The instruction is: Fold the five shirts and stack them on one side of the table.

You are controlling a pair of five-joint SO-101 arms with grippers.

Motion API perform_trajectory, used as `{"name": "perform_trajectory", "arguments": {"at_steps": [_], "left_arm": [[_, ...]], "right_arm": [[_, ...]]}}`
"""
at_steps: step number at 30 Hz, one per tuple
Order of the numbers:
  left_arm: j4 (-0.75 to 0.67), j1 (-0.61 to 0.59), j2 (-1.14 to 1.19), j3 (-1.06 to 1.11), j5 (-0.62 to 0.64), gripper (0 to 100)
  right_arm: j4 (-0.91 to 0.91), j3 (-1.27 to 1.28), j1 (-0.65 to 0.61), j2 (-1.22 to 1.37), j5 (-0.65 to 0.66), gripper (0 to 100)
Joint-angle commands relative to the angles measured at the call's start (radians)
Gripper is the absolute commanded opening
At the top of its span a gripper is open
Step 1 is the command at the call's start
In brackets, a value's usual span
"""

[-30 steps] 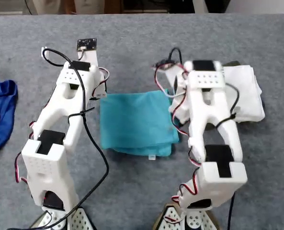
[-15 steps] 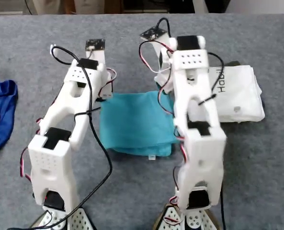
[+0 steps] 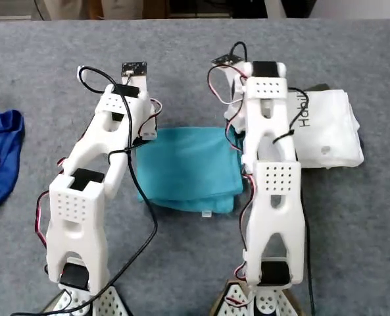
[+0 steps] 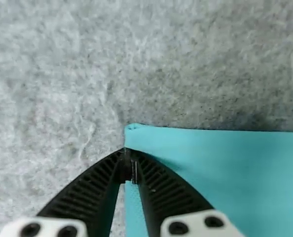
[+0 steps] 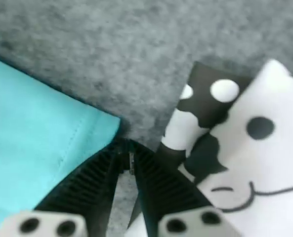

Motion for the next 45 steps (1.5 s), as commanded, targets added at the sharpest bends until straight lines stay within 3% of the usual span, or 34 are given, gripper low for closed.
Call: {"name": "perform_trajectory", "arguments": {"at_steps": [1, 5, 14, 17, 22, 27, 31, 37, 45], "left_arm": [[-0.02, 0.005, 0.005, -0.028, -0.002, 2], [-0.017, -0.018, -0.01, -0.04, -0.005, 2], [0.216, -0.107, -0.332, -0.087, -0.006, 2], [0.296, -0.213, -0.47, -0.057, -0.005, 2], [0.417, -0.505, -0.693, 0.034, 0.0, 2], [0.427, -0.827, -0.911, 0.166, -0.015, 2], [0.402, -0.997, -1.049, 0.345, -0.074, 2], [0.187, -1.094, -1.213, 0.74, -0.092, 2], [0.081, -1.099, -1.458, 0.987, -0.094, 2]], "right_arm": [[0.026, -0.042, -0.007, -0.054, -0.011, 0.2], [0.026, 0.027, -0.051, -0.209, -0.012, 0.2], [0.025, 0.32, -0.174, -0.748, -0.008, 0.2], [0.025, 0.398, -0.274, -0.88, -0.011, 0.2], [0.012, 0.527, -0.572, -0.987, -0.006, 0.2], [-0.071, 0.504, -0.846, -0.97, -0.005, 0.2], [-0.187, 0.493, -0.964, -0.901, -0.003, 0.2], [-0.358, 0.483, -0.975, -0.615, -0.009, 0.2], [-0.364, 0.403, -0.983, -0.364, -0.005, 0.2]]}}
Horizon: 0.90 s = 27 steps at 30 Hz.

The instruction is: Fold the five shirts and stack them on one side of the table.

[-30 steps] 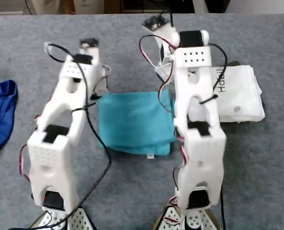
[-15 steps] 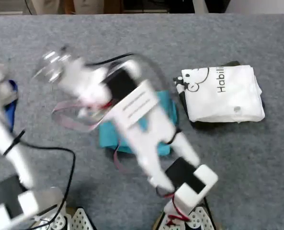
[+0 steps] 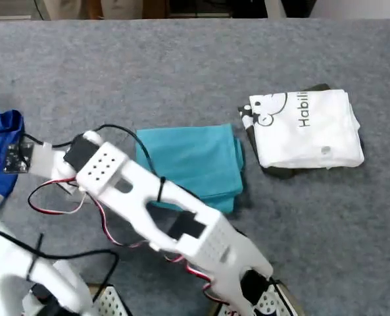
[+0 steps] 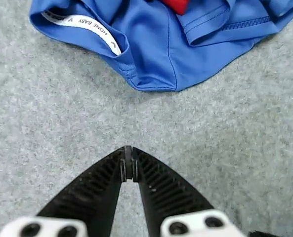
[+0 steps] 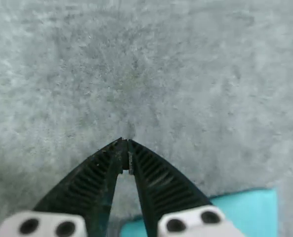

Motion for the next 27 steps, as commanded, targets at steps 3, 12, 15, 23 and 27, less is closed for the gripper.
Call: {"name": "perform_trajectory", "arguments": {"at_steps": [3, 12, 15, 23, 27], "left_arm": [[-0.074, 0.008, -0.151, 0.121, -0.009, 2], [-0.057, 0.12, -0.208, 0.196, -0.114, 2], [-0.057, 0.198, -0.206, 0.196, -0.112, 2], [-0.068, 0.6, -0.203, 0.236, -0.066, 2], [-0.173, 0.772, -0.154, 0.269, -0.055, 2]], "right_arm": [[-0.006, -0.128, 0.067, 0.087, -0.003, 0.2], [-0.002, -0.343, 0.312, 0.282, -0.002, 0.2], [-0.002, -0.41, 0.338, 0.34, -0.002, 0.2], [0.0, -0.539, 0.34, 0.432, -0.002, 0.2], [0.018, -0.552, 0.357, 0.44, -0.008, 0.2]]}}
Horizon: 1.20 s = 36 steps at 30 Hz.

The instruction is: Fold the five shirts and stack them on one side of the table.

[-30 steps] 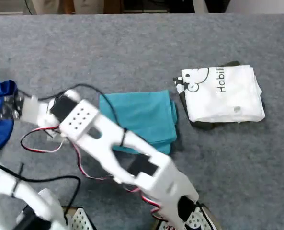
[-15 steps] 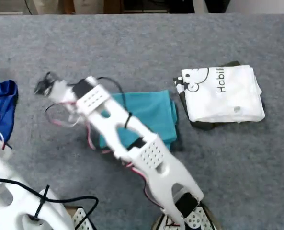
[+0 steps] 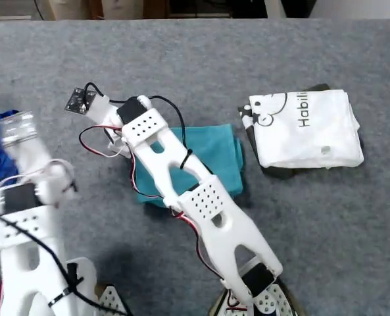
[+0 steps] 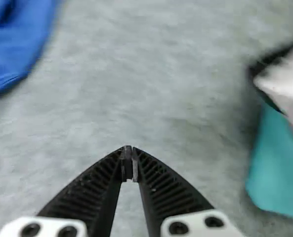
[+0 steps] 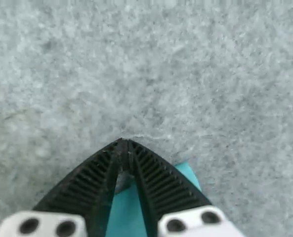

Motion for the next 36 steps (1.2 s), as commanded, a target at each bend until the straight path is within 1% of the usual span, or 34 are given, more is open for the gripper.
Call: {"name": "perform_trajectory", "arguments": {"at_steps": [1, 3, 5, 8, 11, 13, 17, 23, 27, 33, 36], "left_arm": [[-0.094, 0.124, 0.062, 0.002, 0.012, 2], [-0.129, 0.133, 0.166, -0.014, 0.012, 3], [-0.155, 0.132, 0.292, -0.048, 0.021, 4], [-0.169, 0.129, 0.46, -0.127, 0.066, 4], [-0.172, 0.129, 0.549, -0.173, 0.084, 4], [-0.173, 0.127, 0.565, -0.18, 0.087, 3], [-0.238, 0.129, 0.575, -0.149, 0.16, 2], [-0.255, 0.132, 0.578, -0.13, 0.219, 2], [-0.252, 0.129, 0.578, -0.129, 0.224, 2], [-0.258, 0.129, 0.578, -0.126, 0.224, 2], [-0.304, 0.129, 0.579, -0.11, 0.224, 2]], "right_arm": [[0.015, -0.053, 0.036, -0.007, -0.009, 0.2], [0.017, -0.051, 0.054, -0.008, -0.015, 0.2], [0.026, -0.051, 0.068, -0.012, -0.06, 0.2], [0.025, -0.051, 0.071, -0.012, -0.095, 0.2], [0.021, -0.053, 0.077, -0.012, -0.1, 0.2], [0.021, -0.053, 0.077, -0.01, -0.1, 0.2], [0.021, -0.053, 0.079, -0.01, -0.101, 0.2], [0.026, -0.054, 0.102, -0.015, -0.175, 0.2], [0.052, -0.091, 0.116, -0.007, -0.207, 0.2], [0.061, -0.099, 0.12, -0.007, -0.204, 0.2], [0.063, -0.099, 0.113, -0.007, -0.199, 0.2]]}}
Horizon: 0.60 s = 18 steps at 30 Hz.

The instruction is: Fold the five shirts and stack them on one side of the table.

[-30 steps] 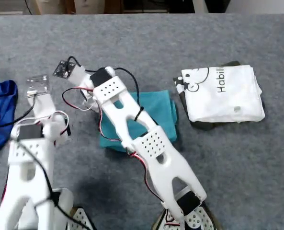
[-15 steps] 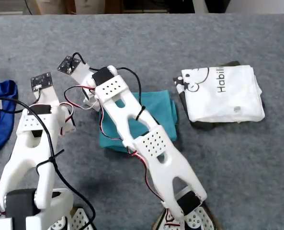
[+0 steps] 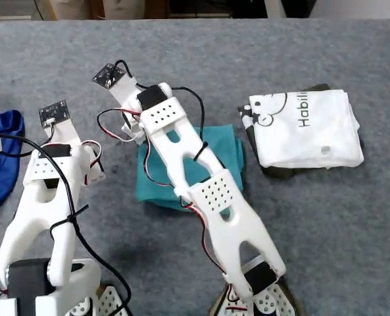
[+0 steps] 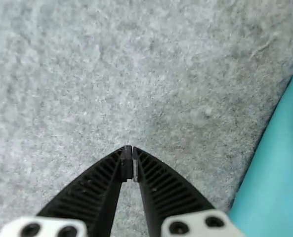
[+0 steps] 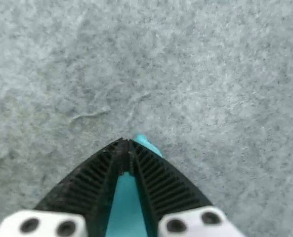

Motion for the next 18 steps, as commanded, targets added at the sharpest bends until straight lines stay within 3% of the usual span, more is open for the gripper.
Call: {"name": "perform_trajectory", "arguments": {"at_steps": [1, 9, 14, 18], "left_arm": [[-0.068, -0.005, -0.002, 0.02, 0.005, 2], [-0.104, -0.133, -0.004, 0.006, 0.006, 2], [-0.163, -0.046, -0.002, 0.025, 0.012, 2], [-0.244, -0.061, -0.002, 0.043, 0.109, 4]], "right_arm": [[0.006, -0.047, 0.008, -0.008, -0.003, 0.2], [0.002, -0.047, -0.007, -0.01, -0.005, 0.2], [0.002, -0.048, 0.016, -0.013, -0.009, 0.2], [0.054, -0.107, 0.024, -0.027, -0.003, 0.2]]}}
